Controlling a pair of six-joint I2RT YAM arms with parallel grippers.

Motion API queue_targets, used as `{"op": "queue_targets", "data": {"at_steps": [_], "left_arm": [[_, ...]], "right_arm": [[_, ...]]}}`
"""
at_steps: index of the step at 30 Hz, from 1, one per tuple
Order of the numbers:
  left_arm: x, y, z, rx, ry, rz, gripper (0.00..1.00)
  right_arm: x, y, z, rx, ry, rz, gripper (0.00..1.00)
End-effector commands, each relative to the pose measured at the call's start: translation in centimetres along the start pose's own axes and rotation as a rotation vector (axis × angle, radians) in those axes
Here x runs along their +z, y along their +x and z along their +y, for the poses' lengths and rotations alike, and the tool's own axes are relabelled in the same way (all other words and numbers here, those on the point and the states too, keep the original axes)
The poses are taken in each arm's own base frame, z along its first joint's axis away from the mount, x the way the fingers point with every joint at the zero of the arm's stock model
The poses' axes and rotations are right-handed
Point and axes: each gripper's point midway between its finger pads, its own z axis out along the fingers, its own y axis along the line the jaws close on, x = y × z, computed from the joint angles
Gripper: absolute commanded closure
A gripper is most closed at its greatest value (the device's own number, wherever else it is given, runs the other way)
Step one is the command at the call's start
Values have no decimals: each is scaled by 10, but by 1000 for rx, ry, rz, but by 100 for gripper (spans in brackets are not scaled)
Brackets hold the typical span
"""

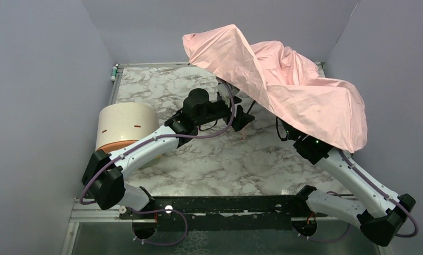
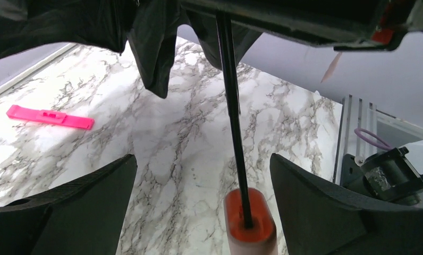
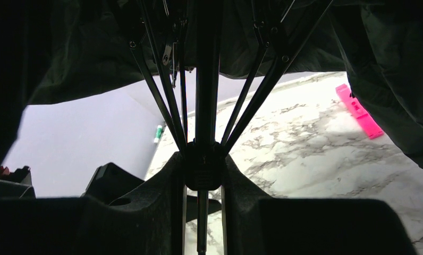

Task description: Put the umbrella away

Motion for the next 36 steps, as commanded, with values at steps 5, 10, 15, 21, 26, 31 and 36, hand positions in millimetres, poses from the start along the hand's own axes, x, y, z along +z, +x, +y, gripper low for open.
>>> {"op": "queue_targets", "data": {"at_steps": [5,10,15,21,26,31,36], "left_arm": [[2,-18,-19,37,86,-34,15],[3,-16,-19,42,86,-28,32],[3,-16,-18,51,80,-28,56],[4,-16,-16,50,61,-18,91],[4,-26,-3,-25,-77,27,100],[-14,-33,9,-108,-226,25,100],[-45,-19,28,-109,-429,41,100]], "right_arm": [[-11,-79,20,33,-18,-222,99],[-11,-74,25,54,-46,-206,100],[-9,-64,26,75,-62,-177,100],[-9,-54,30,97,-84,-139,99],[-10,-31,50,143,-180,-16,99],[-16,27,67,269,-295,214,99],[-34,94,69,439,-355,425,99]]}}
